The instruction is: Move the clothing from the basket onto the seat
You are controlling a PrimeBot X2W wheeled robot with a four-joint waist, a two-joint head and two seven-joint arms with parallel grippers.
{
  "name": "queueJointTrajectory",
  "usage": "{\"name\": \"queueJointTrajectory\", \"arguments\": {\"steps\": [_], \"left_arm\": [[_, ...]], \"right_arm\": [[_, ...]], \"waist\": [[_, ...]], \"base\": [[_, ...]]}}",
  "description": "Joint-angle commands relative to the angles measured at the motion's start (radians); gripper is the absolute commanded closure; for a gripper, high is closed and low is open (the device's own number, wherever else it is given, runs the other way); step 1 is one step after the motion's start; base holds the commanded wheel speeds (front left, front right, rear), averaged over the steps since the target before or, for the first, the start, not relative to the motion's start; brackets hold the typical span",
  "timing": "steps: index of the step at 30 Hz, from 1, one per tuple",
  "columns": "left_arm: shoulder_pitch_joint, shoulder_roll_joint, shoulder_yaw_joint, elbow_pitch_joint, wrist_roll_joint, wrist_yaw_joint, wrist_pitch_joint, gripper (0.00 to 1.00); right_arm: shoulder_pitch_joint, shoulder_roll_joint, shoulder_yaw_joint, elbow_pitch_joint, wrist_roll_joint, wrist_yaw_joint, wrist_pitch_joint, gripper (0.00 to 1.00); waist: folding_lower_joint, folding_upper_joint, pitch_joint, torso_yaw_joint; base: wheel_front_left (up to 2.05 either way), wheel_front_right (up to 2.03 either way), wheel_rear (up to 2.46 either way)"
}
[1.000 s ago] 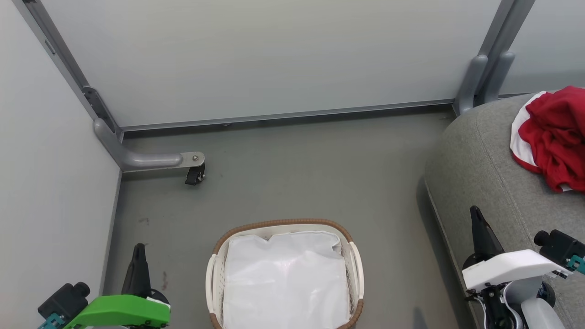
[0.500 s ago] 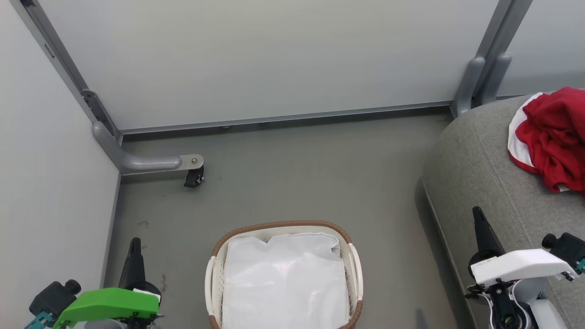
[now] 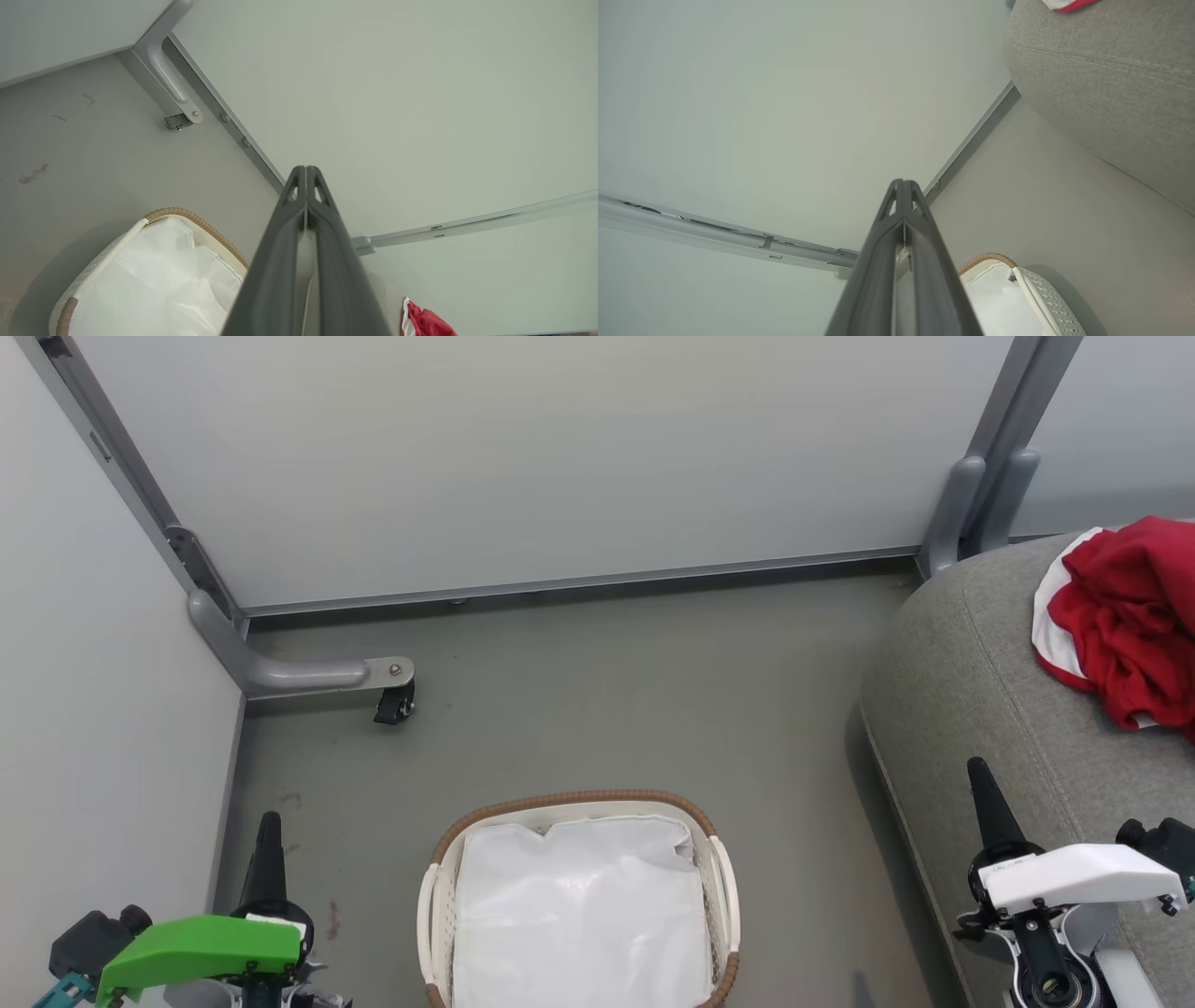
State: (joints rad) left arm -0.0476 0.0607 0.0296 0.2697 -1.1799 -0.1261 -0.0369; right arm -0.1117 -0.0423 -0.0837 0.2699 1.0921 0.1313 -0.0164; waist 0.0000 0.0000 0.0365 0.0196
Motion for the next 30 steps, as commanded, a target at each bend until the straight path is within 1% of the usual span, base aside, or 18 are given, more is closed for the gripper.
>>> {"name": "queueJointTrajectory", "arguments": {"steps": [1, 30], "left_arm": [[-0.027, 0.010, 0.006, -0.010, -0.025, -0.004, 0.006, 1.00], [-0.050, 0.009, 0.039, -0.021, -0.257, -0.006, 0.078, 1.00]], "right_arm": [[-0.001, -0.007, -0.004, -0.012, 0.032, 0.000, 0.007, 1.00], [0.003, -0.009, -0.020, -0.021, 0.300, -0.001, 0.076, 1.00]], "waist": [[0.0000, 0.0000, -0.001, -0.001], [0.0000, 0.0000, -0.017, -0.010]], "base": [[0.00, 0.00, 0.00], [0.00, 0.00, 0.00]]}}
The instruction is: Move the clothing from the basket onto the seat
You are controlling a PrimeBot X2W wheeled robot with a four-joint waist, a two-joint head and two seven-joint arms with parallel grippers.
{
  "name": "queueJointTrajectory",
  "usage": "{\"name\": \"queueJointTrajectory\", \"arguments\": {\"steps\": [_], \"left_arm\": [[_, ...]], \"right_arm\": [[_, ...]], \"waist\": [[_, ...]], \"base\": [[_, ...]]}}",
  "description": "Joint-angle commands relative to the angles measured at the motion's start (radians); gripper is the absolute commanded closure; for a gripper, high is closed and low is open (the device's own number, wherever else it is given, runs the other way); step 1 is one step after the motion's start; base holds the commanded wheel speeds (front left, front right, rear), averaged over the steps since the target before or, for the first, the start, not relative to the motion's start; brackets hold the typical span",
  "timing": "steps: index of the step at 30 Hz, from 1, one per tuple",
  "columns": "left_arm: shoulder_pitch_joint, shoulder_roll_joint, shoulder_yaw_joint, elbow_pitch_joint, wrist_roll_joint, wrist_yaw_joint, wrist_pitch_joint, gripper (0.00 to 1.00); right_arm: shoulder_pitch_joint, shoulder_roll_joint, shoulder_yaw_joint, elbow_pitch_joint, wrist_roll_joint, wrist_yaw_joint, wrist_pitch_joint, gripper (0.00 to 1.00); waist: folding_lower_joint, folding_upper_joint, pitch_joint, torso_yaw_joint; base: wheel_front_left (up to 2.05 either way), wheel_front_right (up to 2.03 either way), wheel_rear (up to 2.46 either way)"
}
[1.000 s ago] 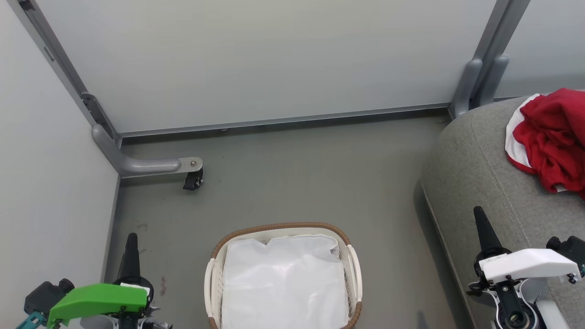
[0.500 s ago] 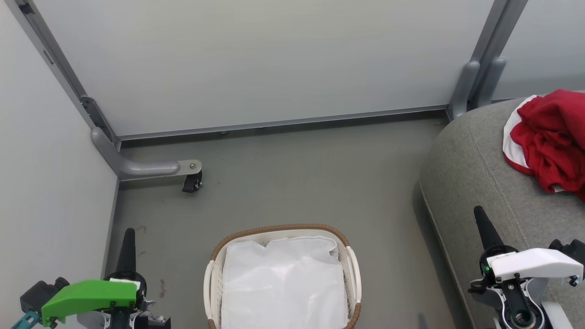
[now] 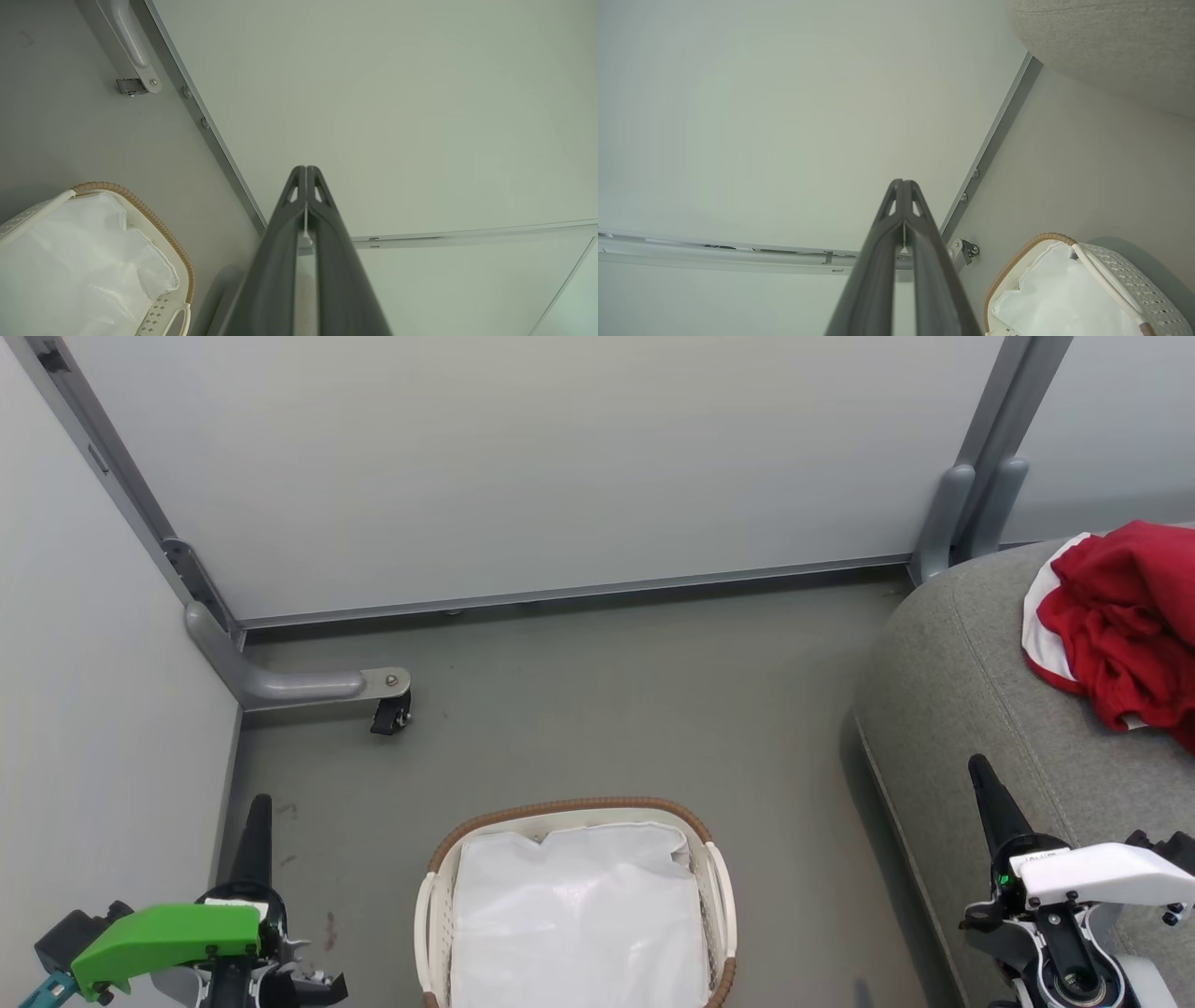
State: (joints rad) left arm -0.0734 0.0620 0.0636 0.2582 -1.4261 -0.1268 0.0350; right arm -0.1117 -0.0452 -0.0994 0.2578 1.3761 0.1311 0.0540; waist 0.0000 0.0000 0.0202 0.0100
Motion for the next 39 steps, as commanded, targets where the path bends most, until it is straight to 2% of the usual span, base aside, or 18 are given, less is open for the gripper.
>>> {"name": "queueJointTrajectory", "arguments": {"steps": [1, 30, 39], "left_arm": [[-0.025, 0.007, 0.006, -0.010, -0.018, -0.005, 0.008, 1.00], [-0.041, 0.004, 0.034, -0.016, -0.205, -0.007, 0.068, 1.00], [-0.039, 0.002, 0.037, -0.015, -0.200, -0.007, 0.069, 1.00]], "right_arm": [[0.003, -0.006, -0.005, -0.009, 0.023, 0.000, 0.008, 1.00], [0.007, -0.008, -0.016, -0.015, 0.240, -0.001, 0.064, 1.00], [0.007, -0.008, -0.016, -0.015, 0.238, -0.001, 0.063, 1.00]], "waist": [[0.0000, 0.0000, -0.001, 0.000], [0.0000, 0.0000, -0.017, -0.010], [0.0000, 0.0000, -0.017, -0.010]], "base": [[0.00, 0.00, 0.00], [0.00, 0.00, 0.00], [0.00, 0.00, 0.00]]}}
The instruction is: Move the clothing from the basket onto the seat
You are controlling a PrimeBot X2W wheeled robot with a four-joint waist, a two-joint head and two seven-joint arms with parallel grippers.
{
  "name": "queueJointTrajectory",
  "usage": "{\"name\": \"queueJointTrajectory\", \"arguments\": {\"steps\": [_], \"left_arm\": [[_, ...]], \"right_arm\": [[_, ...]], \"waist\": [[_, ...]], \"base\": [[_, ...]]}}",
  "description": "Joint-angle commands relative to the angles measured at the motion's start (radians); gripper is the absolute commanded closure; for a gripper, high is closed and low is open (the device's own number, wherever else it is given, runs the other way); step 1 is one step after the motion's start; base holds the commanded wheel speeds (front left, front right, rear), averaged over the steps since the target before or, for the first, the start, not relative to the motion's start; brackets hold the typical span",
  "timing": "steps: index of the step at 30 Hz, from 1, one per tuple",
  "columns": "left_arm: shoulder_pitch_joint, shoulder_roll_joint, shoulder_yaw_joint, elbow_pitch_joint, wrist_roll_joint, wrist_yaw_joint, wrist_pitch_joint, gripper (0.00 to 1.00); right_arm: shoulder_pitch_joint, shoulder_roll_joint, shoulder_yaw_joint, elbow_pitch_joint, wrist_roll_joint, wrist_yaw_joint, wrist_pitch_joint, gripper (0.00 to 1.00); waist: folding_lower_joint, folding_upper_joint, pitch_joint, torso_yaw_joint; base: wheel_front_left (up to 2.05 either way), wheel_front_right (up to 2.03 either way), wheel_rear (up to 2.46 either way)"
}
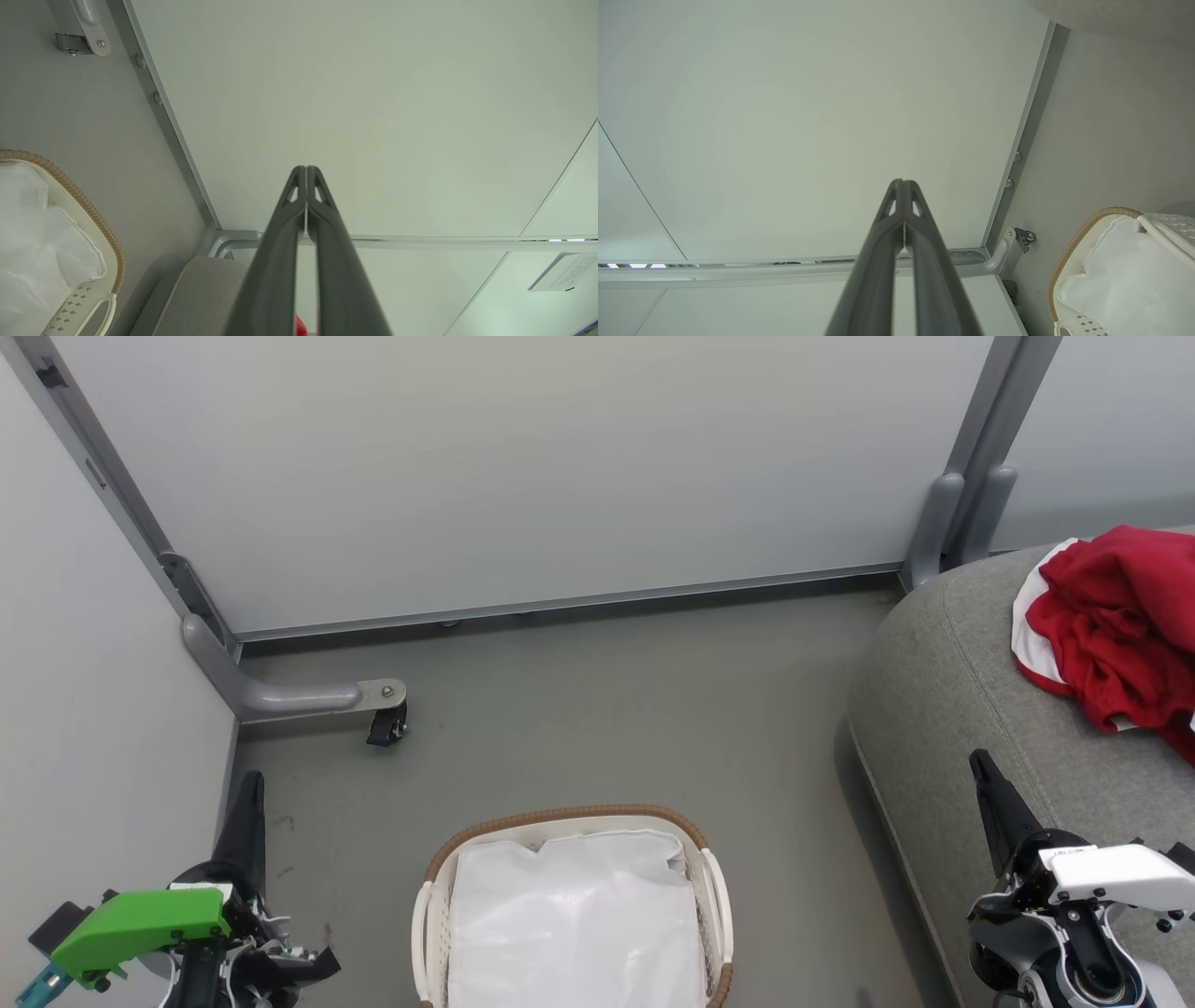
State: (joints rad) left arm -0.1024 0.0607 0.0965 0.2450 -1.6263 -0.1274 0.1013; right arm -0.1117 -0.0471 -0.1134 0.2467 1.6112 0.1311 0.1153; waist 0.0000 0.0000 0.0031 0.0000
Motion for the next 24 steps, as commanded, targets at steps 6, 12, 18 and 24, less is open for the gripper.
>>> {"name": "queueJointTrajectory", "arguments": {"steps": [6, 12, 18, 24], "left_arm": [[-0.010, 0.002, 0.005, -0.001, 0.002, -0.006, 0.004, 1.00], [-0.010, 0.001, 0.007, -0.001, 0.004, -0.006, 0.004, 1.00], [-0.010, 0.000, 0.008, -0.001, 0.005, -0.006, 0.005, 1.00], [-0.010, 0.000, 0.009, -0.001, 0.007, -0.006, 0.007, 1.00]], "right_arm": [[0.007, -0.006, -0.002, -0.004, 0.003, -0.001, 0.001, 1.00], [0.007, -0.006, -0.002, -0.004, 0.003, -0.001, 0.001, 1.00], [0.007, -0.006, -0.002, -0.004, 0.003, -0.001, 0.001, 1.00], [0.007, -0.006, -0.002, -0.004, 0.003, -0.001, 0.001, 1.00]], "waist": [[0.0000, 0.0000, 0.000, 0.000], [0.0000, 0.0000, 0.000, 0.000], [0.0000, 0.0000, 0.000, 0.000], [0.0000, 0.0000, 0.000, 0.000]], "base": [[0.00, 0.00, 0.00], [0.00, 0.00, 0.00], [0.00, 0.00, 0.00], [0.00, 0.00, 0.00]]}}
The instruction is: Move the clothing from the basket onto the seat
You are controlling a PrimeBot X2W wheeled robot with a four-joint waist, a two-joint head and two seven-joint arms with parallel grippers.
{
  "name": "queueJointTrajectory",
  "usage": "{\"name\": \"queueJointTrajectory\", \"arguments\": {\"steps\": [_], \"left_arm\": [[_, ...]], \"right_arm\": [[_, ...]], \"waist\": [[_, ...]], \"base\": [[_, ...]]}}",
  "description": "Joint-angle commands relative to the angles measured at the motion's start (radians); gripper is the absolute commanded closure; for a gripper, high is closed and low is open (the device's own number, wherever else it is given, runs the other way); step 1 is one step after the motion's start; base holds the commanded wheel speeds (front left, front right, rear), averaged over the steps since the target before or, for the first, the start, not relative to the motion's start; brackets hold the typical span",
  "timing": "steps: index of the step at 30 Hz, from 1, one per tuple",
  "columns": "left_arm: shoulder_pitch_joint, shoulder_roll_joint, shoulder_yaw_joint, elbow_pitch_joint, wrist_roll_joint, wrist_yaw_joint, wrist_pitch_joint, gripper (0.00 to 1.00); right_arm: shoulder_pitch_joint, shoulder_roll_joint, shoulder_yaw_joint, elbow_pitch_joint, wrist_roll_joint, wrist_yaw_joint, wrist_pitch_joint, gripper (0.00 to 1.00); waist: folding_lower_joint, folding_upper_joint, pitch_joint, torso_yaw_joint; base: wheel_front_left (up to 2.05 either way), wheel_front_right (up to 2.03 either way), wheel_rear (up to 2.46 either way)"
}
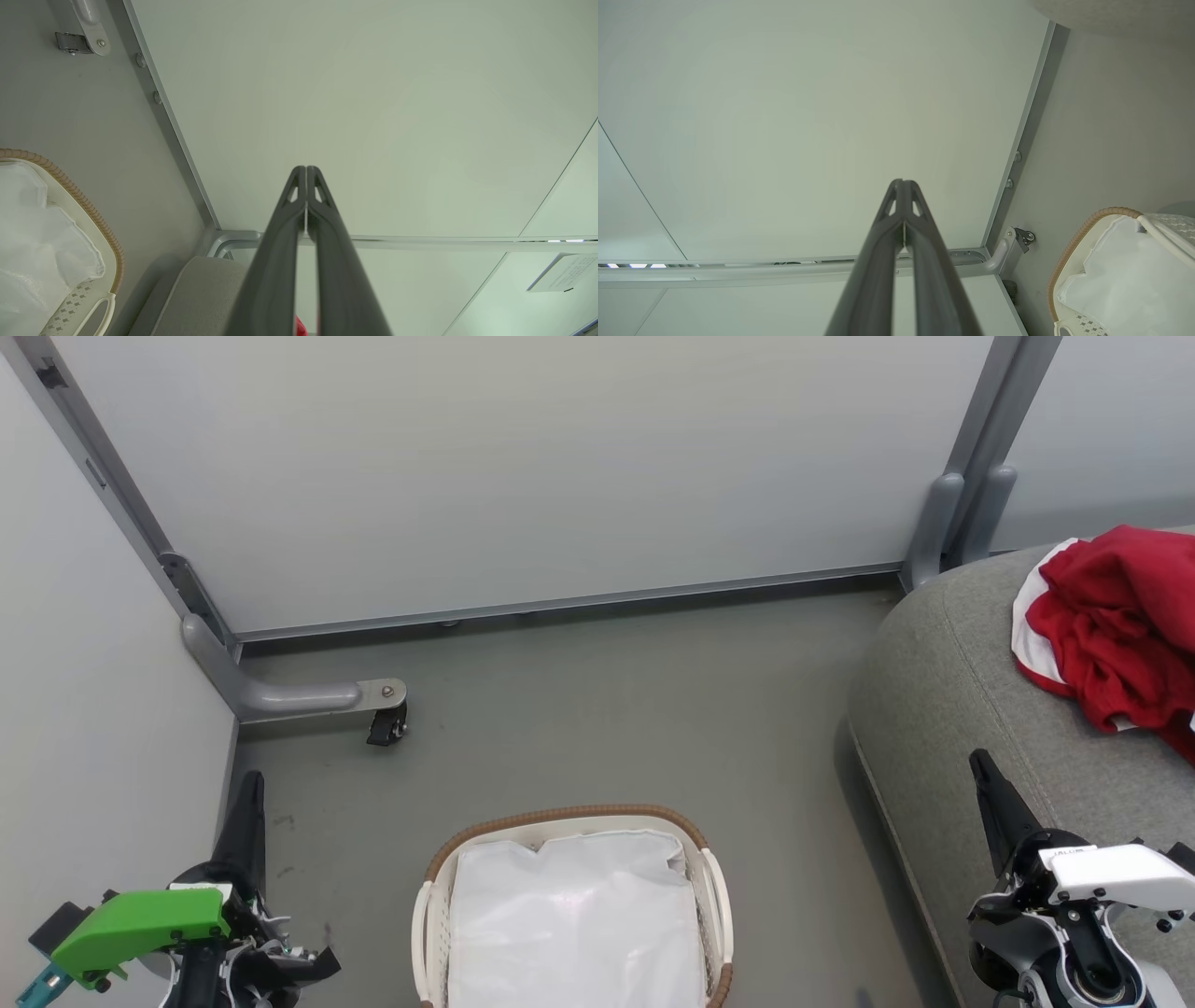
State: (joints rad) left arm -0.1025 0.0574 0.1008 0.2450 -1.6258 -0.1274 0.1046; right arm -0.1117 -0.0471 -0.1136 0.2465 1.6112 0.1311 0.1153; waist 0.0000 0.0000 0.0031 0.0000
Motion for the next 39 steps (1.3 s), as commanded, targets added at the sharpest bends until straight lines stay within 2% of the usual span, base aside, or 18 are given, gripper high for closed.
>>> {"name": "queueJointTrajectory", "arguments": {"steps": [1, 39], "left_arm": [[-0.010, 0.003, 0.005, -0.001, 0.006, -0.006, 0.004, 1.00], [-0.011, -0.001, 0.010, -0.001, 0.009, -0.006, 0.008, 1.00]], "right_arm": [[0.007, -0.006, -0.002, -0.004, 0.003, -0.001, 0.001, 1.00], [0.007, -0.006, -0.002, -0.004, 0.004, -0.001, 0.001, 1.00]], "waist": [[0.0000, 0.0000, 0.000, 0.000], [0.0000, 0.0000, 0.000, 0.000]], "base": [[0.00, 0.00, 0.00], [0.00, 0.00, 0.00]]}}
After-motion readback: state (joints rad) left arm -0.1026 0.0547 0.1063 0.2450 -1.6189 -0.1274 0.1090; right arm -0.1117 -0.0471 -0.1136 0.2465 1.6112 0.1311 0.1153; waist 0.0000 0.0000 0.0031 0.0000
